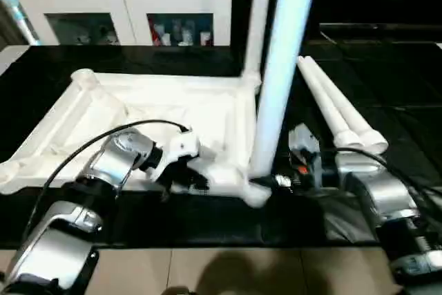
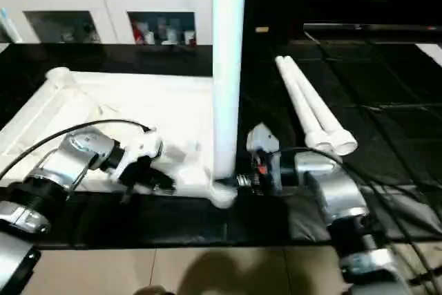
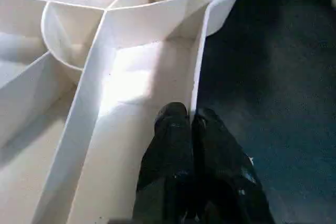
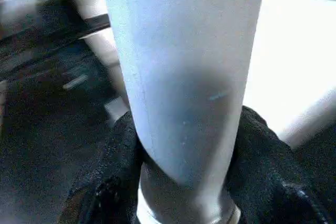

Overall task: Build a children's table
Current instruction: Rotate leg to tighten

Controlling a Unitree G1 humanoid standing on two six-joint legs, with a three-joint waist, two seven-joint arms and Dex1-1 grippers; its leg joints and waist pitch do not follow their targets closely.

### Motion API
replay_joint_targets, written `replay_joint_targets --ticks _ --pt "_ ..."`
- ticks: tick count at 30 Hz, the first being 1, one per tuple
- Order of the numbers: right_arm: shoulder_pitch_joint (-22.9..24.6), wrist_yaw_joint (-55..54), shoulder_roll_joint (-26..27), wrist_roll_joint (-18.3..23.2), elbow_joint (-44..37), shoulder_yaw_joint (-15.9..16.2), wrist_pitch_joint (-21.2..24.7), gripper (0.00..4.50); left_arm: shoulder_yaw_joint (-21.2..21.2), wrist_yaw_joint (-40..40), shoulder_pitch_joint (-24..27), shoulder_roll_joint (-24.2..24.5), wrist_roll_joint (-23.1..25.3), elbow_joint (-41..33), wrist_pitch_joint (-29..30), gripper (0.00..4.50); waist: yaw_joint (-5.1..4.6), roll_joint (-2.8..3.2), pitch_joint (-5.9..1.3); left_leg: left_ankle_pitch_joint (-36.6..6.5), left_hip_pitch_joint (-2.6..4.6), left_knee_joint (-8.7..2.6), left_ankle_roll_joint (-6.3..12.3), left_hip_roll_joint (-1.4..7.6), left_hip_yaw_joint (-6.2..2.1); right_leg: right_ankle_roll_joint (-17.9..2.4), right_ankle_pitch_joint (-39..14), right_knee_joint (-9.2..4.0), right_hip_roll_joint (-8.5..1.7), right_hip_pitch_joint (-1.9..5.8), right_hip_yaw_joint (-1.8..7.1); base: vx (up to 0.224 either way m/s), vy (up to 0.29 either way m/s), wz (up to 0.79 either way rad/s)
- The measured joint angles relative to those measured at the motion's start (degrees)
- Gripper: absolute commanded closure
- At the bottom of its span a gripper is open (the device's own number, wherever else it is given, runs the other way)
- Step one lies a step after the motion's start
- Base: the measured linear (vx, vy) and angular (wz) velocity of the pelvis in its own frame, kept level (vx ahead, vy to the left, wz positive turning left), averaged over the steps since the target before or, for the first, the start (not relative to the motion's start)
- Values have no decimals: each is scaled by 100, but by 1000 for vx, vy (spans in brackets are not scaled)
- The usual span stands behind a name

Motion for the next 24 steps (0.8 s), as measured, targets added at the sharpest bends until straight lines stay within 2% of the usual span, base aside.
replay_joint_targets --ticks 4,7,11,13,14,15,17,20,24 --pt "-379 -1118 342 -107 532 -299 -5 250 298 772 -71 -428 -167 41 629 450 -178 -3 0 0 -8 -2 1 1 0 -3 6 -28 0 -2 -6 0 0 0" --pt "-1034 -2282 823 -287 1260 -472 -11 251 523 1503 -215 -645 -182 40 1068 450 -309 -3 1 -1 -34 -8 0 3 1 -21 41 -21 1 -41 -10 0 0 0" --pt "-1502 -2930 1047 -399 1772 -550 -28 251 620 1890 -261 -766 -175 -80 1293 450 -329 -3 1 -7 -47 -32 -1 9 0 -48 26 -20 7 -56 -18 0 0 0" --pt "-1522 -2950 1067 -424 1830 -550 -57 251 606 1903 -260 -769 -141 -80 1303 450 -317 -3 1 -11 -56 -31 16 10 0 -51 15 -20 7 -60 -19 0 0 0" --pt "-1522 -2948 1078 -440 1831 -550 -69 195 587 1889 -259 -753 -109 -102 1299 450 -310 -16 3 -14 -63 -31 22 10 1 -53 8 -17 7 -65 -19 0 0 0" --pt "-1524 -2947 1086 -446 1833 -551 -89 181 561 1893 -245 -736 -83 -157 1293 450 -299 -20 3 -17 -68 -28 26 11 0 -54 6 -15 7 -70 -19 0 0 0" --pt "-1539 -2924 1173 -447 1926 -558 -211 179 508 1909 -206 -660 -11 -264 1286 450 -304 -19 3 -19 -73 -21 28 11 3 -54 5 -6 6 -77 -15 0 0 0" --pt "-1569 -2875 1218 -447 2054 -557 -309 134 459 1925 -170 -591 10 -307 1270 450 -296 -19 3 -17 -71 -7 25 15 3 -56 5 14 5 -78 -16 0 0 0" --pt "-1437 -2649 1161 -477 1989 -513 -446 103 305 1882 -166 -476 87 -301 1072 450 -275 -18 4 -28 -65 -2 -7 16 2 -61 10 19 5 -72 -15 0 0 0"
